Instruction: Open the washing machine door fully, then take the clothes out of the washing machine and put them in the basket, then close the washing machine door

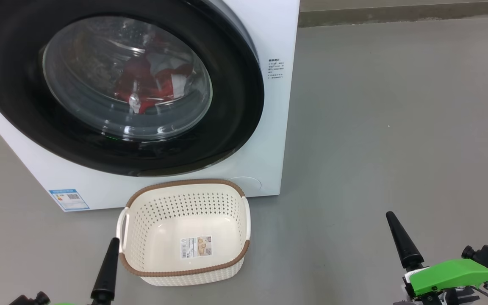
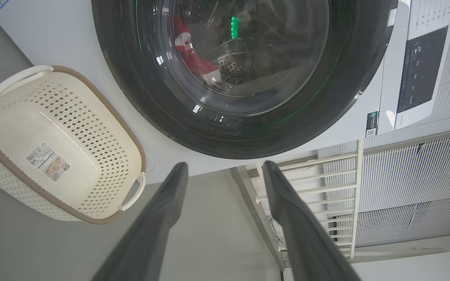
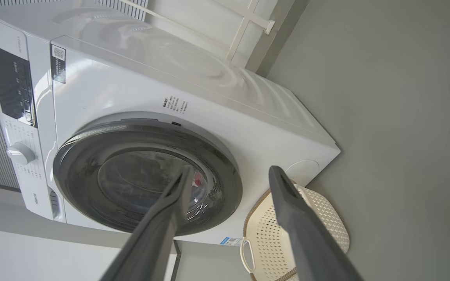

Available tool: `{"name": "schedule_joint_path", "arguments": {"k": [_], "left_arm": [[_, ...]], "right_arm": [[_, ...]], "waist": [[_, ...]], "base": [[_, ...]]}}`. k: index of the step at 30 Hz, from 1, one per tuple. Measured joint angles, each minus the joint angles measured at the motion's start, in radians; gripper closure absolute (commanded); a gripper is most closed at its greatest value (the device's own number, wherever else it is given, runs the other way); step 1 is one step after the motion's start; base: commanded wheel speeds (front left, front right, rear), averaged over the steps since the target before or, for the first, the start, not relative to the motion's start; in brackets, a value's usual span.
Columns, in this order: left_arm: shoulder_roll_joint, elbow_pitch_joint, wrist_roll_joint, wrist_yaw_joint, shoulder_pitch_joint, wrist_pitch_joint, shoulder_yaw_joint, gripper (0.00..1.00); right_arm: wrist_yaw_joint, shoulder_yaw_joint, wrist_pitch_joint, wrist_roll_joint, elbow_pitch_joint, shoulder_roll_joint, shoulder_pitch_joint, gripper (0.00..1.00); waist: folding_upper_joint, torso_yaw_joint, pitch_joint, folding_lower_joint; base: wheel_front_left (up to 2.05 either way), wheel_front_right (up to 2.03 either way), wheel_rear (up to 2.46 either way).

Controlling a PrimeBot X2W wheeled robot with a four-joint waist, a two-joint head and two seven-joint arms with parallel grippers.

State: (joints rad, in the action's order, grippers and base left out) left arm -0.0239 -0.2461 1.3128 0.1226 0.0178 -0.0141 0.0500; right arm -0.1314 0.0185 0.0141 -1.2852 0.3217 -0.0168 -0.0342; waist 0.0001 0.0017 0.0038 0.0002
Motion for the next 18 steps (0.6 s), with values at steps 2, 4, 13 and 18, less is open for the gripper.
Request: {"name": "schedule_joint_path", "arguments": {"k": [2,4,13,18], "left_arm": [[0.000,0.009,-0.031,0.000,0.000,0.008,-0.001,0.00],[0.000,0.016,-0.066,0.000,0.000,0.012,0.000,0.00],[-0.001,0.039,-0.207,0.000,0.000,0.035,-0.001,0.00],[-0.001,0.046,-0.287,0.000,0.000,0.052,0.002,0.00]], "right_arm": [[0.000,-0.002,-0.007,0.021,-0.001,-0.001,-0.003,0.00],[0.000,-0.005,-0.013,0.060,-0.003,-0.002,-0.012,0.00],[0.000,-0.031,-0.034,0.172,-0.015,-0.005,-0.016,0.00],[0.000,-0.053,-0.051,0.246,-0.022,-0.006,-0.030,0.00]], "waist": [[-0.0001,0.000,0.001,0.0000],[0.0000,-0.001,0.002,0.0000],[0.0000,-0.002,0.003,0.0000],[-0.0001,-0.002,0.003,0.0000]], "base": [[0.00,0.00,0.00],[0.00,0.00,0.00],[0.00,0.00,0.00],[0.00,0.00,0.00]]}}
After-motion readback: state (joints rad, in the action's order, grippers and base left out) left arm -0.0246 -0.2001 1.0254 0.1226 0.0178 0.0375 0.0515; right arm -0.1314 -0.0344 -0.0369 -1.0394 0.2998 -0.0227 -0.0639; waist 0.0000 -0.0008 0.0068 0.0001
